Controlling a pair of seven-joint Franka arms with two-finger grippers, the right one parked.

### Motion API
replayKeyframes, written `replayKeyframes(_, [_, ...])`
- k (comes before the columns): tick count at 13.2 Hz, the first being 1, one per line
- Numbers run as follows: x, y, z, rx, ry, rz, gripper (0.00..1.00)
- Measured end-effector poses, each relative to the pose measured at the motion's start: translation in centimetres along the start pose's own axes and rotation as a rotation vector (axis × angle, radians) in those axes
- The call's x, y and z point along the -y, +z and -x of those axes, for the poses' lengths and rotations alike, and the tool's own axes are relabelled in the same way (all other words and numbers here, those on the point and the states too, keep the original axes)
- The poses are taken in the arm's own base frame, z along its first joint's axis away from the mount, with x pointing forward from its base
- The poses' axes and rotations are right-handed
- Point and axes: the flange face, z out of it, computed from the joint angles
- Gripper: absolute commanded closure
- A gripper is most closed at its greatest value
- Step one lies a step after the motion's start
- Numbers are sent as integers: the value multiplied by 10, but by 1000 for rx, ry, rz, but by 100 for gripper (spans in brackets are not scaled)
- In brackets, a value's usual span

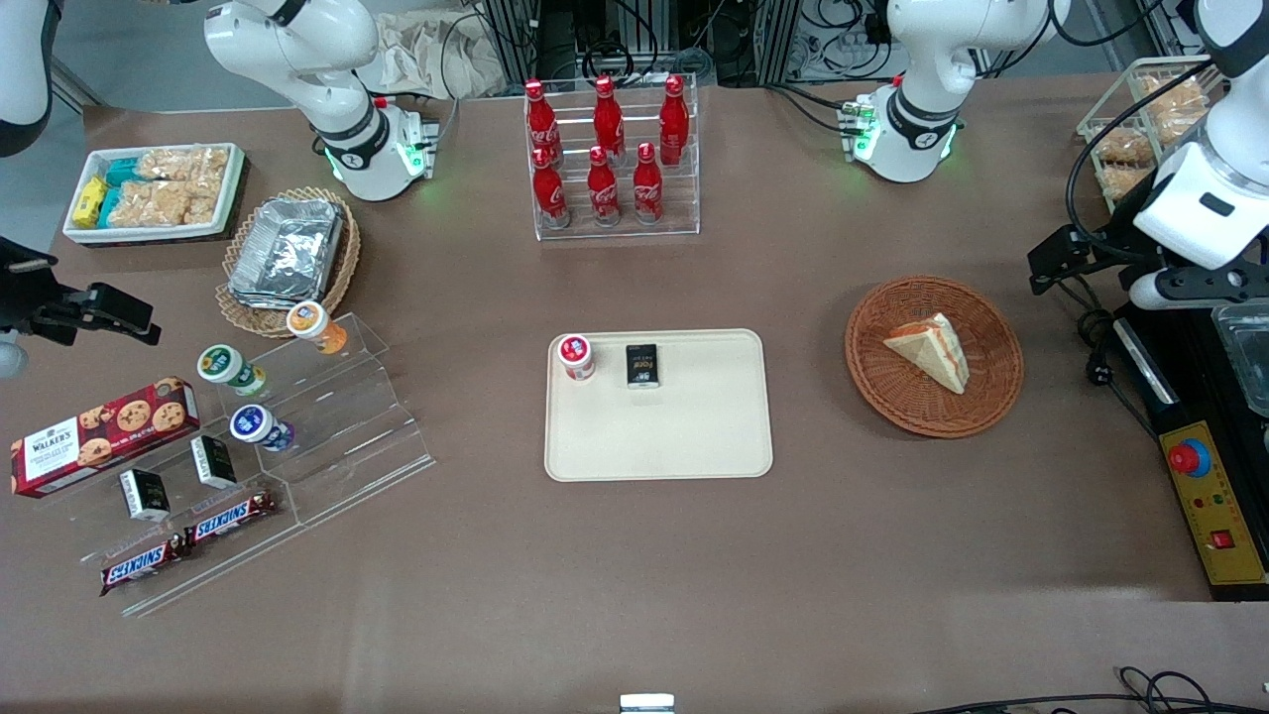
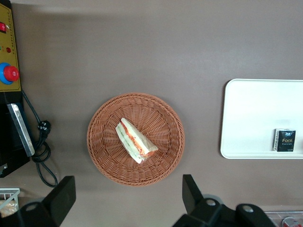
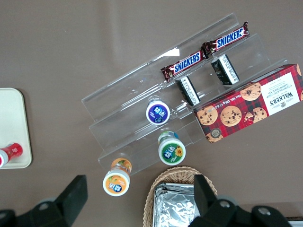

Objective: Place sandwich from basket to tray
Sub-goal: 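Move the open left gripper down over the wrapped sandwich in the basket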

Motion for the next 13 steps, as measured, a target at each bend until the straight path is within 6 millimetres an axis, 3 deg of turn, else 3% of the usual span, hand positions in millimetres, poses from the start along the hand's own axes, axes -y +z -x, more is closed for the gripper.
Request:
replayKeyframes(8, [1,12,-5,36,-60,-4,0])
replayKeyframes(11, [-4,38,-9,62,-218,-12,0])
replayKeyframes(13, [-17,67,-10,50,-359,-12,0])
